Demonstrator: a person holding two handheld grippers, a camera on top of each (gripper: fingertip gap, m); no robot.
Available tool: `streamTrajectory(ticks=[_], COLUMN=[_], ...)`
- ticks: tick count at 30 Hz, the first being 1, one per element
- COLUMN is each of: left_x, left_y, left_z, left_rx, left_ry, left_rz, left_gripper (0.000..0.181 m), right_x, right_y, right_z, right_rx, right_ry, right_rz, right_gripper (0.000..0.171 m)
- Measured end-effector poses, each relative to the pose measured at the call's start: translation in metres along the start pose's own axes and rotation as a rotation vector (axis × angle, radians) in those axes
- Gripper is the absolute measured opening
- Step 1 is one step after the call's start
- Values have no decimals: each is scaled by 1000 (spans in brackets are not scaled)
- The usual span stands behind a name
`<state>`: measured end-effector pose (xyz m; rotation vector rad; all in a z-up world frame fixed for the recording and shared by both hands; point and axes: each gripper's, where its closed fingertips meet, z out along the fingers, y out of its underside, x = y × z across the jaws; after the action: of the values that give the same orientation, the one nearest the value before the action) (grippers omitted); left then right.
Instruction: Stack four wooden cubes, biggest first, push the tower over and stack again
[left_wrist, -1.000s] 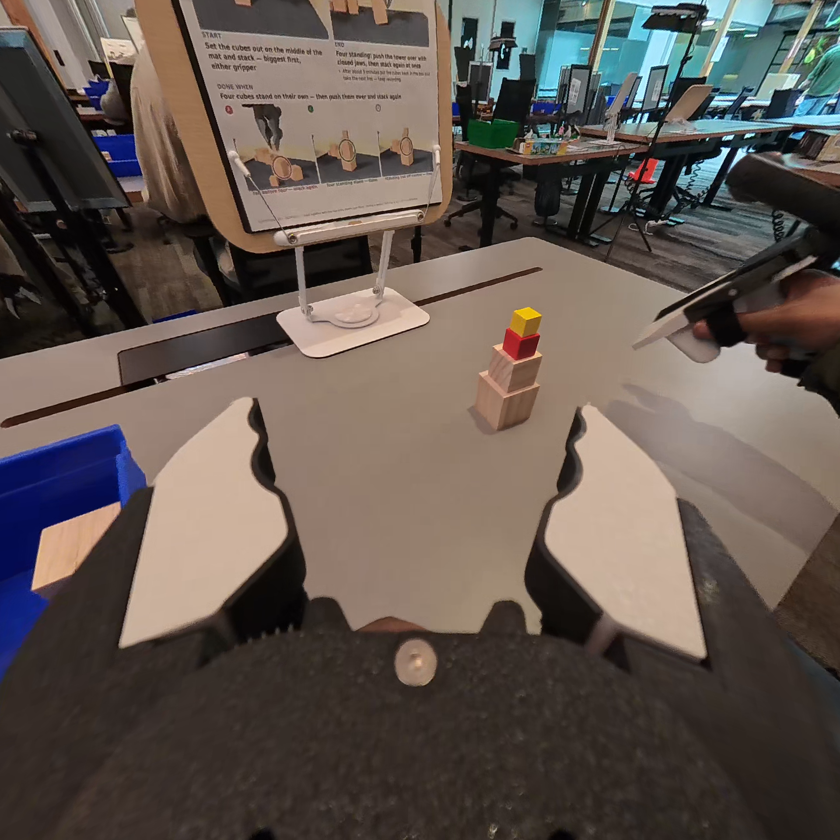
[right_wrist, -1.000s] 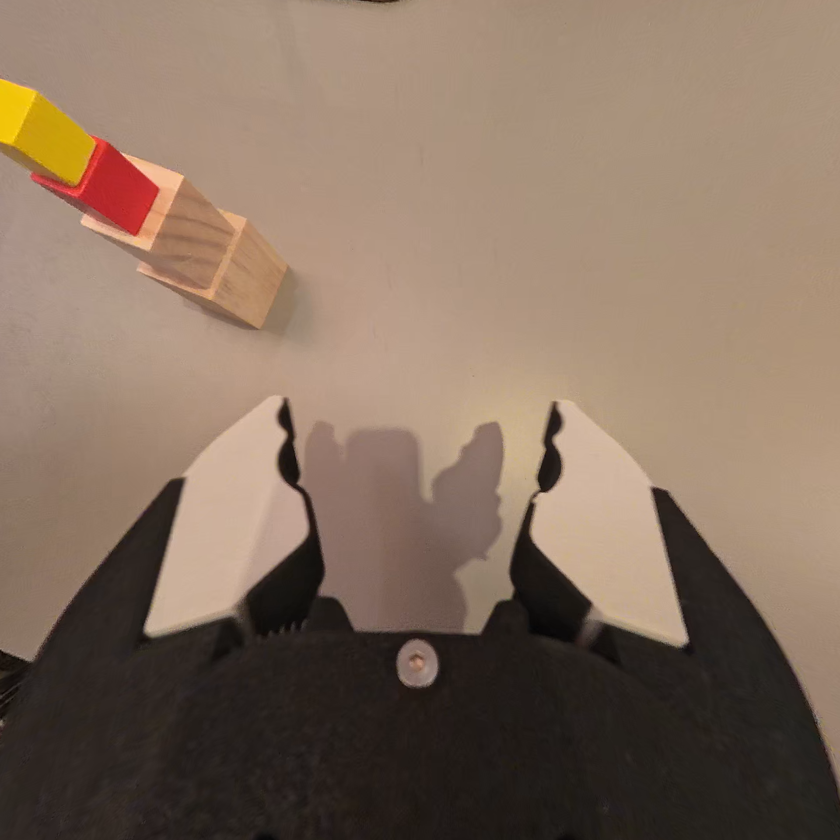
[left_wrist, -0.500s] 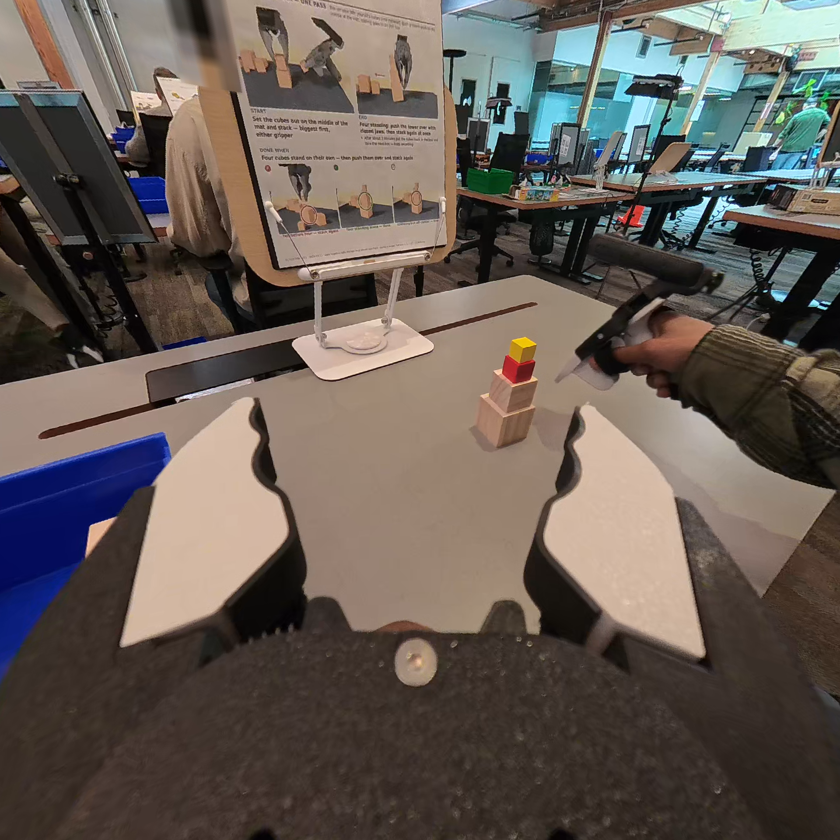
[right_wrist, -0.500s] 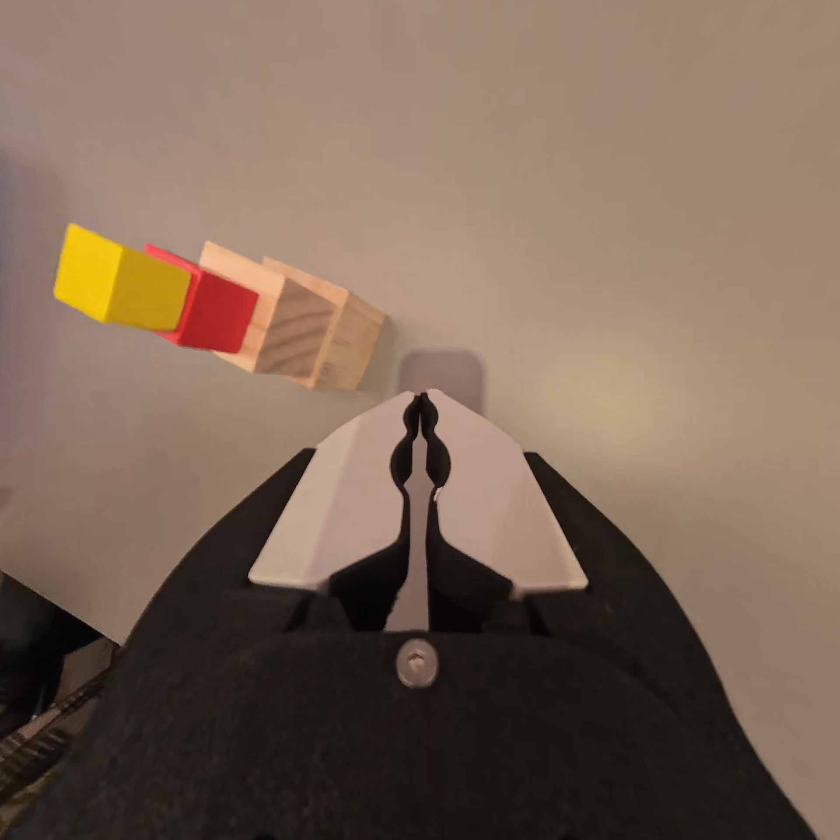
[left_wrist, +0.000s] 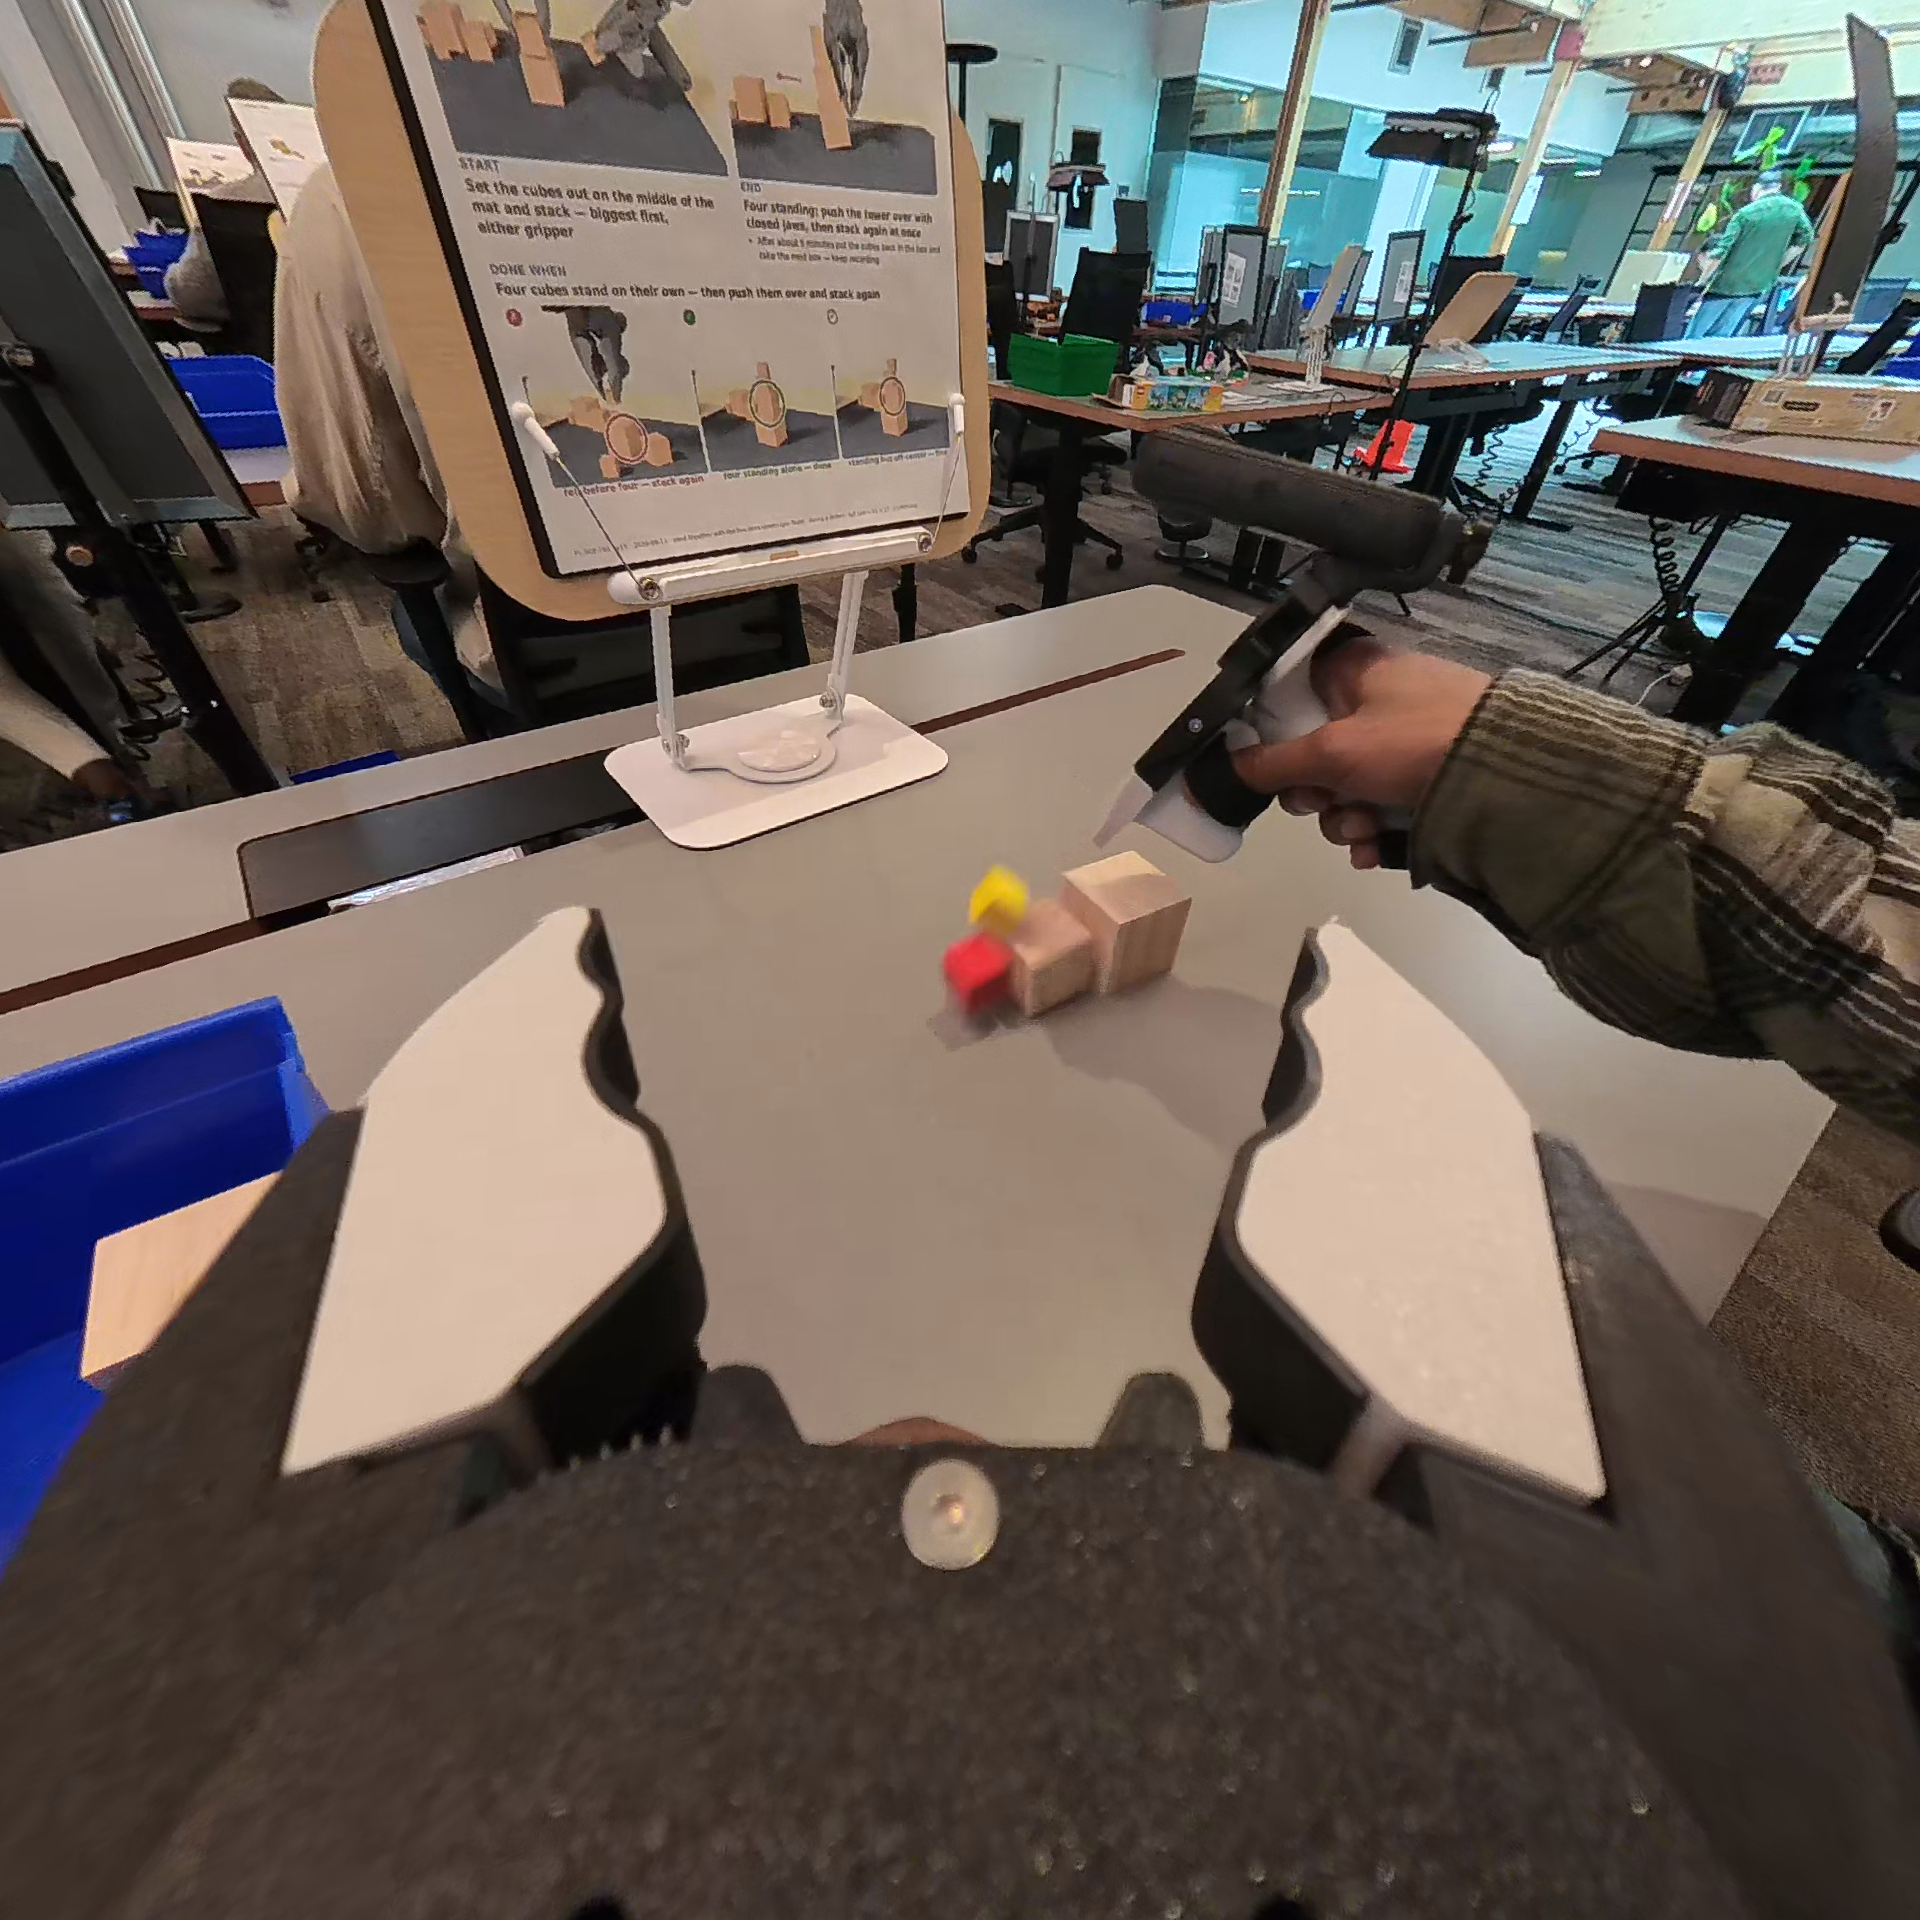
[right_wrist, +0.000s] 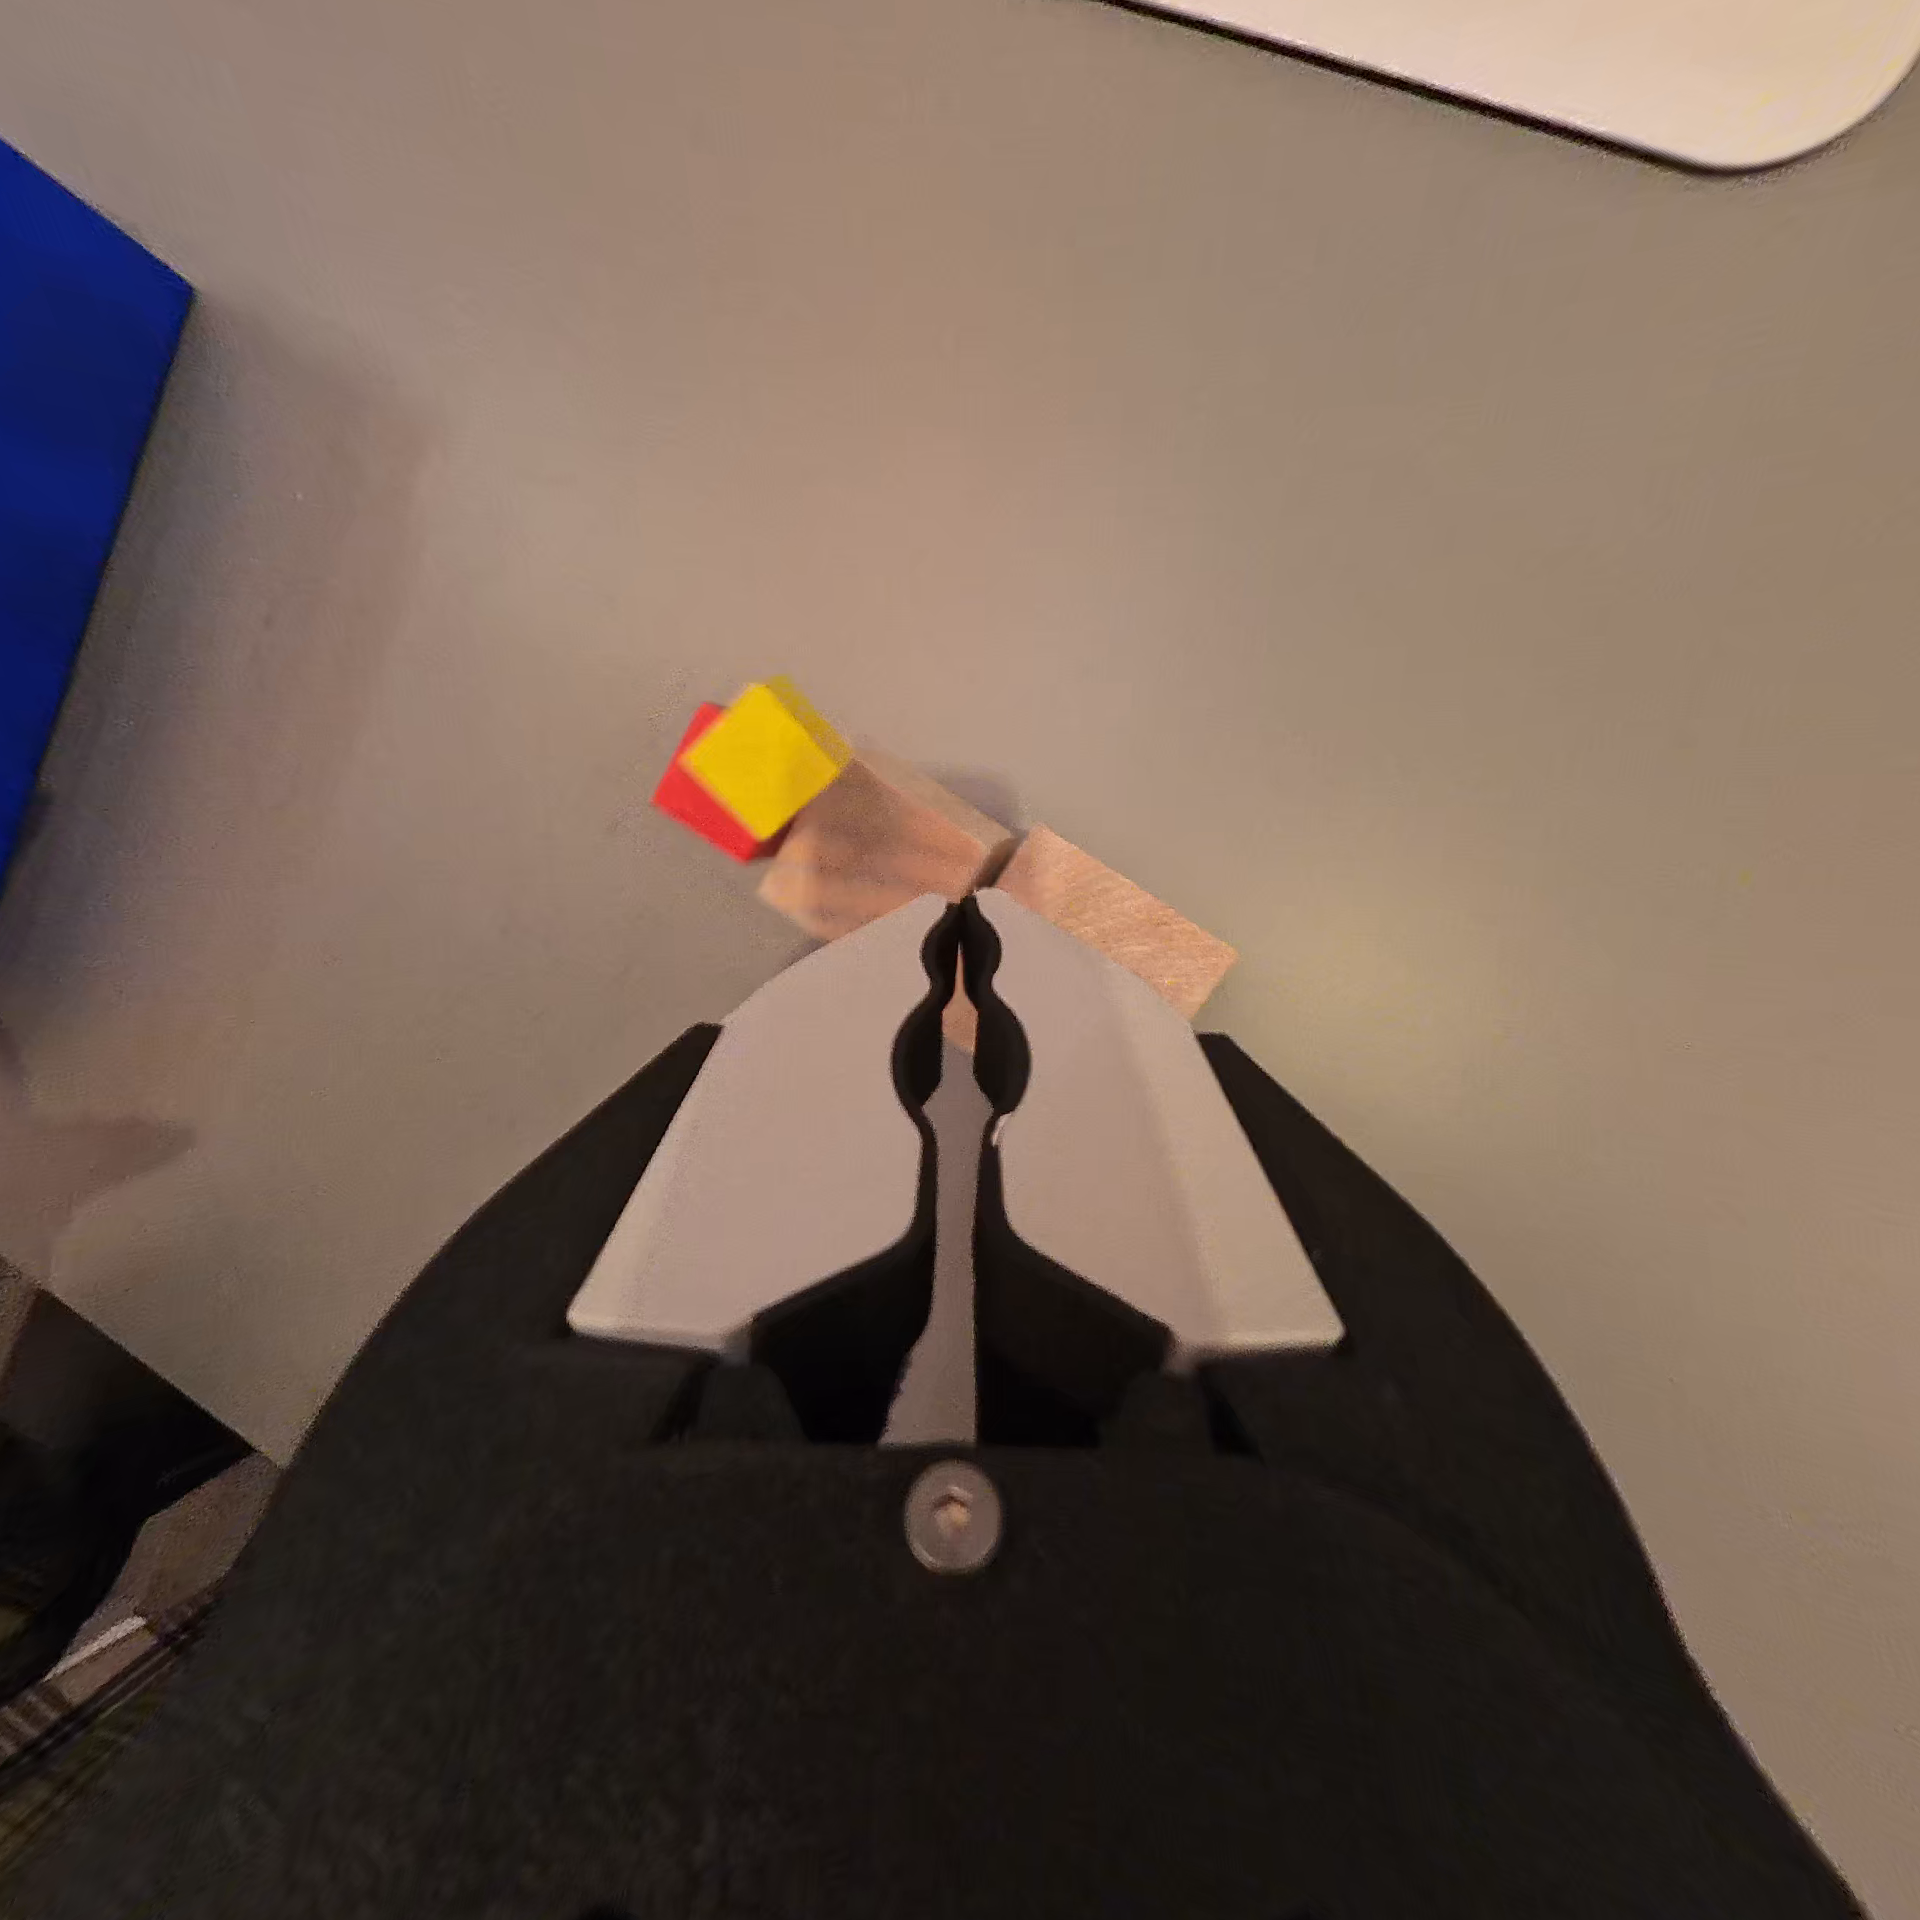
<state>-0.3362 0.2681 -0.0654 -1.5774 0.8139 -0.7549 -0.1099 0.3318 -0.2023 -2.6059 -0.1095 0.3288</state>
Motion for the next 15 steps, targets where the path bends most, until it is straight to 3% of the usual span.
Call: streamTrajectory(ticks=[15], left_x=[2], left_y=[5], left_z=[6], left_rx=[-15], left_ry=[35], left_rz=[-1], left_gripper=[118], right_x=[17], right_y=[25], right_z=[-43], right_rx=[89], right_ry=[7], right_rz=[-22], right_gripper=[0])
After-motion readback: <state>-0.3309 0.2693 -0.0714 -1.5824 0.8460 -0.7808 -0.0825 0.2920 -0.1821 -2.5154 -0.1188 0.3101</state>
